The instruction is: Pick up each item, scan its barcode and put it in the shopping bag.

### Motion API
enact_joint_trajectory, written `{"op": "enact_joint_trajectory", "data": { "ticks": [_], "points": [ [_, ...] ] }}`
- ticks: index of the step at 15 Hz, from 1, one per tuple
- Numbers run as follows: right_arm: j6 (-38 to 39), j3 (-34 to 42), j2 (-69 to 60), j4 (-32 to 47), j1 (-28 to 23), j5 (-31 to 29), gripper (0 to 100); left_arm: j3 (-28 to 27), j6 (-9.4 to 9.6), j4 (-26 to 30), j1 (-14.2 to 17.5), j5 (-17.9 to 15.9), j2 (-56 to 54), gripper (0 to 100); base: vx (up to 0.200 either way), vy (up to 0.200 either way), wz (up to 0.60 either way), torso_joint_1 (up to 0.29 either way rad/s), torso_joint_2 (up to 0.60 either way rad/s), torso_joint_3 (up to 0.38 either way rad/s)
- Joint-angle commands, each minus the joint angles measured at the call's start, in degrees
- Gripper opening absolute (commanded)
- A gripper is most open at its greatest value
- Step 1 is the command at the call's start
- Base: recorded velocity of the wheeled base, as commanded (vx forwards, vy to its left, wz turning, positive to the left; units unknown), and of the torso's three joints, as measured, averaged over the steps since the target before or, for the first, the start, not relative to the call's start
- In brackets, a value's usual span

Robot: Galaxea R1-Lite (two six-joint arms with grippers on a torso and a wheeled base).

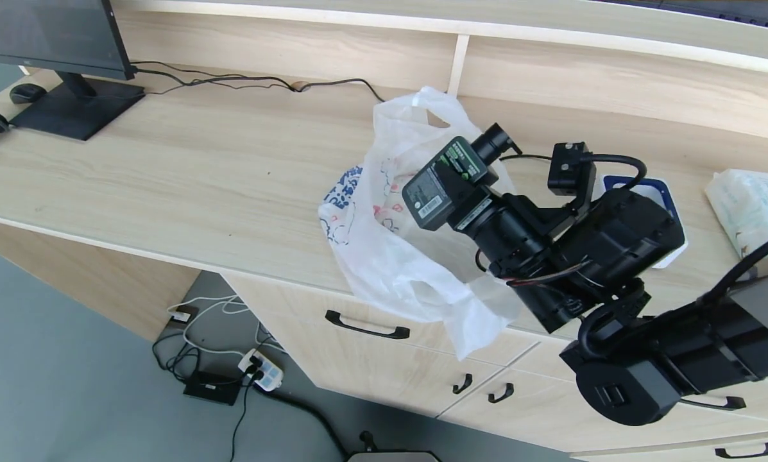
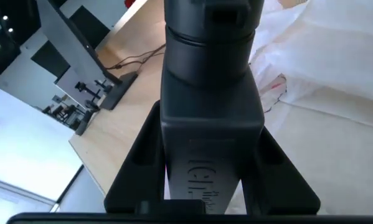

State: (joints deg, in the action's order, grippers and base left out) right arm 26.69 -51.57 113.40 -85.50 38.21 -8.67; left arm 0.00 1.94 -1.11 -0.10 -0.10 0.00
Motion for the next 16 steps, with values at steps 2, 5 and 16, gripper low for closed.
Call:
{"op": "enact_joint_trajectory", "data": {
  "ticks": [2, 5, 16],
  "points": [
    [0.21, -1.61, 3.85, -0.01, 0.47, 0.32, 0, 0.00, 0.08, 0.05, 0.01, 0.01, 0.00, 100, 0.000, 0.000, 0.00, 0.000, 0.00, 0.000],
    [-0.85, -1.43, 5.52, 0.34, 0.20, 0.14, 0, 0.00, 0.17, -0.03, 0.01, 0.01, 0.00, 100, 0.000, 0.000, 0.00, 0.000, 0.00, 0.000],
    [-10.86, -2.75, 4.38, -0.72, 0.29, -0.21, 100, 0.00, 0.08, -0.21, 0.01, 0.01, 0.00, 100, 0.000, 0.000, 0.00, 0.000, 0.00, 0.000]
  ]
}}
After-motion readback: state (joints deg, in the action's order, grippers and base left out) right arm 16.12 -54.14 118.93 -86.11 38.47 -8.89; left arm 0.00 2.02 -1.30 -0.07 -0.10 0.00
